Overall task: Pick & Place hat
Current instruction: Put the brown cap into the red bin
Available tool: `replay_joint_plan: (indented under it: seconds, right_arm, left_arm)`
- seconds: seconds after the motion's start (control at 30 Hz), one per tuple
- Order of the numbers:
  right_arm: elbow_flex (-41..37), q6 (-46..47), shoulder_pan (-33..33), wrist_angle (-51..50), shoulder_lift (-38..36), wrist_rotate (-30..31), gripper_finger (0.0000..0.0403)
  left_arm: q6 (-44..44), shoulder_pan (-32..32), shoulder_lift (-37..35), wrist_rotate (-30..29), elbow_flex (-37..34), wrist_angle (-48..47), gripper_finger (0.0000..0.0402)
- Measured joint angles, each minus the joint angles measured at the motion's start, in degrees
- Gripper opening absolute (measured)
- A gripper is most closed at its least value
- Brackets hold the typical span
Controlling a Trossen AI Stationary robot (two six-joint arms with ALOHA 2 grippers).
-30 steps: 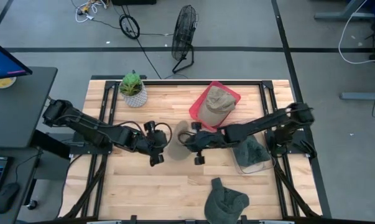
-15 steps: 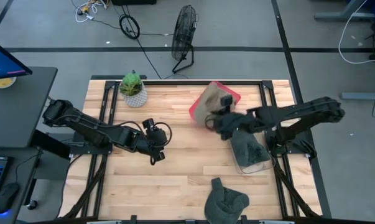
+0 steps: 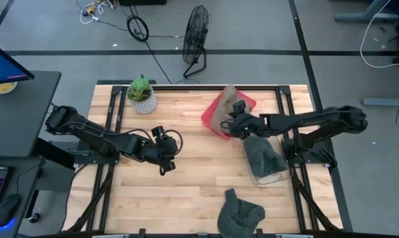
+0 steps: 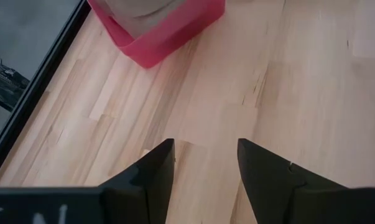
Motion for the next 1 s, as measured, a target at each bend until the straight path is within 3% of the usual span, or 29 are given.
replay_joint_plan:
  seconds: [0.13, 0.33, 0.57, 0.83, 1.0]
  right_arm:
    - [-3.96, 0.43, -0.72, 5.05, -0.20, -2.86, 0.0012]
    - [-5.18, 5.45, -0.72, 4.54, -0.02, -14.63, 0.0012]
    - [-5.84, 7.98, -1.45, 4.03, 0.00, -14.17, 0.0029]
    - [-5.39, 16.03, -1.46, 3.53, 0.00, -13.87, 0.0097]
    - [-0.36, 22.16, -0.80, -4.01, 0.09, -12.04, 0.0143]
  left_arm:
    - [0.00, 0.00, 0.00, 0.02, 0.00, -0.02, 0.0179]
    - [0.00, 0.00, 0.00, 0.00, 0.00, -0.02, 0.0179]
    - [-0.02, 0.02, 0.02, 0.02, -0.02, 0.00, 0.0179]
    - [0.00, 0.05, 0.02, 0.02, -0.02, 0.00, 0.0179]
    - [0.00, 0.05, 0.02, 0.02, -0.02, -0.02, 0.0179]
